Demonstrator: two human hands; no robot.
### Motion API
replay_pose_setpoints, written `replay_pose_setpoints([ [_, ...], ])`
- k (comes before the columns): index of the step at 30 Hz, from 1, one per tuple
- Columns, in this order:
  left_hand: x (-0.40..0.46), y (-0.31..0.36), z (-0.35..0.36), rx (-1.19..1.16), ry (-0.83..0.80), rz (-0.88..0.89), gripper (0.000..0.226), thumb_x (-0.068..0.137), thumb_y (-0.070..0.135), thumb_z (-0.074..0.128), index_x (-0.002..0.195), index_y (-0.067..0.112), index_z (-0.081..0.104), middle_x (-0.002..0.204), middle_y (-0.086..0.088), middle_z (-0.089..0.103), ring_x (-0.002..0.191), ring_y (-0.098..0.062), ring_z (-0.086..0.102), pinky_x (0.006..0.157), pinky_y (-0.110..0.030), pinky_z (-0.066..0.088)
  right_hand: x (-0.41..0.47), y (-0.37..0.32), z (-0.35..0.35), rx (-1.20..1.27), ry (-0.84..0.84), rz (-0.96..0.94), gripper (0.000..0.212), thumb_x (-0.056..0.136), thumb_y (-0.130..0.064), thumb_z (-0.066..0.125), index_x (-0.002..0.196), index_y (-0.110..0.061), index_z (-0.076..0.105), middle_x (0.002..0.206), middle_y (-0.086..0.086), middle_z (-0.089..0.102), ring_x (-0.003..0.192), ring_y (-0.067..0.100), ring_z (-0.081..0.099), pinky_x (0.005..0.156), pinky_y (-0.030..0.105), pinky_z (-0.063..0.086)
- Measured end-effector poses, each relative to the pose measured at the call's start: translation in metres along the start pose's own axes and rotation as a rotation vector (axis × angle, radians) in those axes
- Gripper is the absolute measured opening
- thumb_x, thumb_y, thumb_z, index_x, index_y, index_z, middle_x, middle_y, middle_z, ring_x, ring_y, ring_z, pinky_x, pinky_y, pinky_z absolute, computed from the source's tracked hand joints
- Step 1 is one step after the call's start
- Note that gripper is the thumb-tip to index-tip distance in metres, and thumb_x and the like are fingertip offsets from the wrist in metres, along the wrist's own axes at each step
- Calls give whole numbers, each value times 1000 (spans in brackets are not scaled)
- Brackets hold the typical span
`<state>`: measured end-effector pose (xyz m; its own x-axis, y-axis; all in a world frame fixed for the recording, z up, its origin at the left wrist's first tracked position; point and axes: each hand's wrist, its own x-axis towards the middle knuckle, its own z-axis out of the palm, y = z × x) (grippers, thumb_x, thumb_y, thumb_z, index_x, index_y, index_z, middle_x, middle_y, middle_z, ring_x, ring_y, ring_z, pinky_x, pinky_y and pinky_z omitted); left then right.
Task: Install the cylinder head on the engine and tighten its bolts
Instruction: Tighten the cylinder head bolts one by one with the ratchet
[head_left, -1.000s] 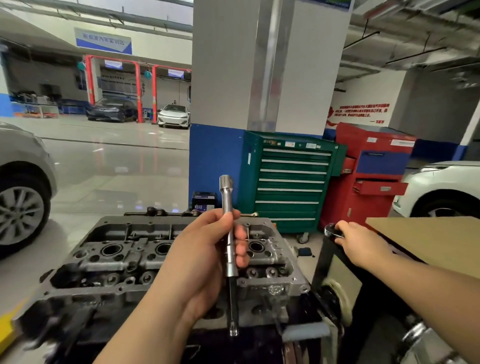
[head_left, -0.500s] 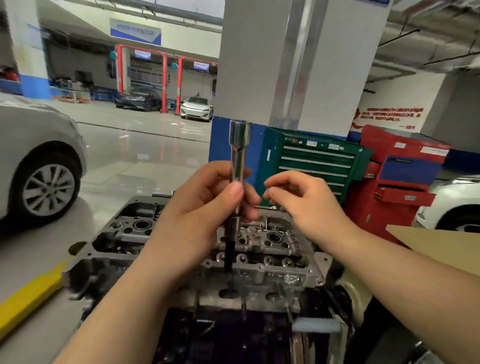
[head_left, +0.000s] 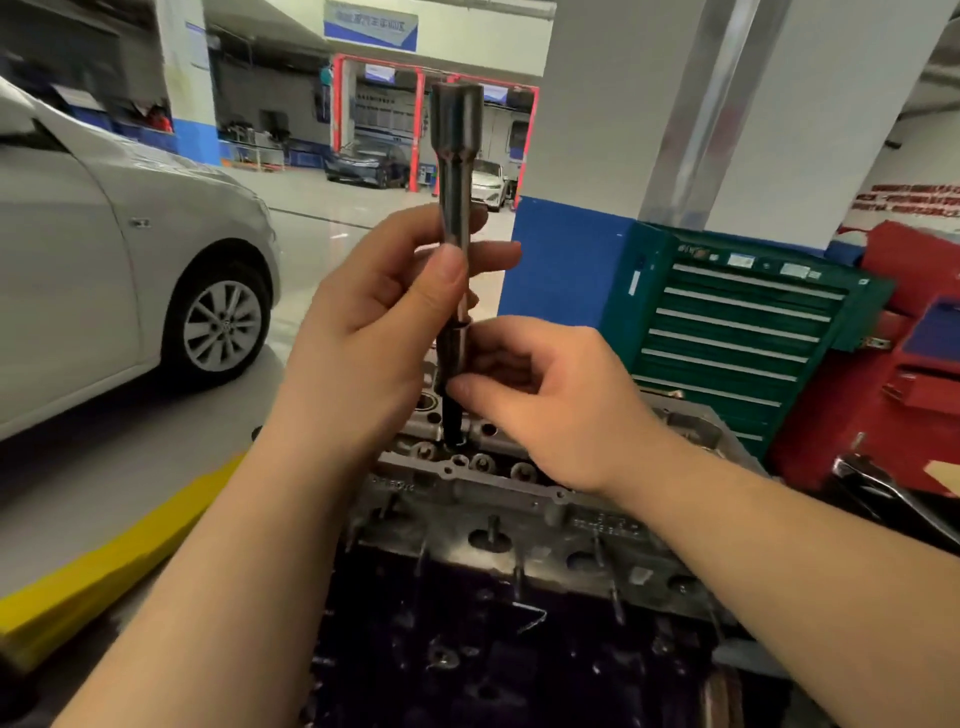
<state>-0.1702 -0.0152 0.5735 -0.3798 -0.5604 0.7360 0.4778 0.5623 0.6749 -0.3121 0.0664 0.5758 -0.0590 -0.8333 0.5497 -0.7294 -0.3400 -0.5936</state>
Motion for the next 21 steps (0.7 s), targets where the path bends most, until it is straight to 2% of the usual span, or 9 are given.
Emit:
replay_pose_setpoints([
  [2, 3, -1, -5, -13, 21, 18, 26, 111, 25, 50, 132, 33, 63, 122, 8, 77, 109, -9, 68, 97, -31, 55, 7, 0, 5, -11, 51, -31, 24, 89, -27, 74, 99, -48, 68, 102, -20, 76, 98, 1, 72, 94, 37, 59],
  [4, 6, -3, -9, -13, 6, 20, 32, 110, 21, 51, 134, 39, 60, 125, 6, 76, 114, -9, 68, 96, -28, 55, 16, 2, 9, -20, 65, -41, 24, 88, -31, 72, 96, -51, 65, 103, -22, 75, 99, 2, 71, 93, 40, 59],
  [7, 8, -11, -20, 37, -7, -44, 41, 107, 14, 54, 145, 30, 57, 120, 2, 77, 109, -10, 70, 91, -27, 58, 25, 12, 18, 29, 6, 12, 22, 87, -33, 72, 97, -51, 66, 100, -18, 76, 98, 8, 73, 89, 46, 61],
  [11, 6, -20, -33, 92, -12, -120, 42, 105, 20, 57, 144, 37, 56, 118, 7, 78, 111, -13, 73, 93, -33, 61, 32, 26, 27, 113, -98, 78, 21, 83, -32, 72, 99, -46, 67, 99, -10, 77, 95, 16, 75, 83, 49, 63],
  [13, 3, -23, -36, 70, -24, -134, 41, 108, 16, 55, 143, 37, 55, 120, 7, 77, 110, -15, 74, 87, -27, 60, 36, 30, 26, 104, -129, 57, 21, 83, -31, 72, 99, -43, 67, 97, -11, 77, 91, 16, 76, 81, 49, 63],
  [15, 2, -25, -36, 49, -56, -131, 43, 110, 13, 52, 145, 38, 54, 125, 6, 76, 113, -15, 74, 89, -22, 58, 38, 33, 22, 98, -141, 34, 21, 85, -29, 71, 99, -43, 66, 96, -14, 76, 92, 14, 75, 84, 49, 62],
  [18, 2, -29, -35, 13, -101, -119, 48, 111, 13, 49, 155, 32, 47, 130, 2, 74, 121, -18, 70, 96, -26, 57, 37, 37, 17, 93, -129, 2, 21, 87, -28, 69, 101, -43, 65, 99, -16, 75, 96, 12, 74, 90, 49, 60],
  [21, 8, -29, -33, 7, -143, -130, 52, 109, 17, 54, 158, 31, 44, 125, -3, 76, 115, -22, 73, 91, -28, 59, 32, 42, 13, 122, -106, -15, 24, 88, -26, 67, 98, -47, 65, 100, -18, 75, 101, 11, 73, 92, 51, 59],
])
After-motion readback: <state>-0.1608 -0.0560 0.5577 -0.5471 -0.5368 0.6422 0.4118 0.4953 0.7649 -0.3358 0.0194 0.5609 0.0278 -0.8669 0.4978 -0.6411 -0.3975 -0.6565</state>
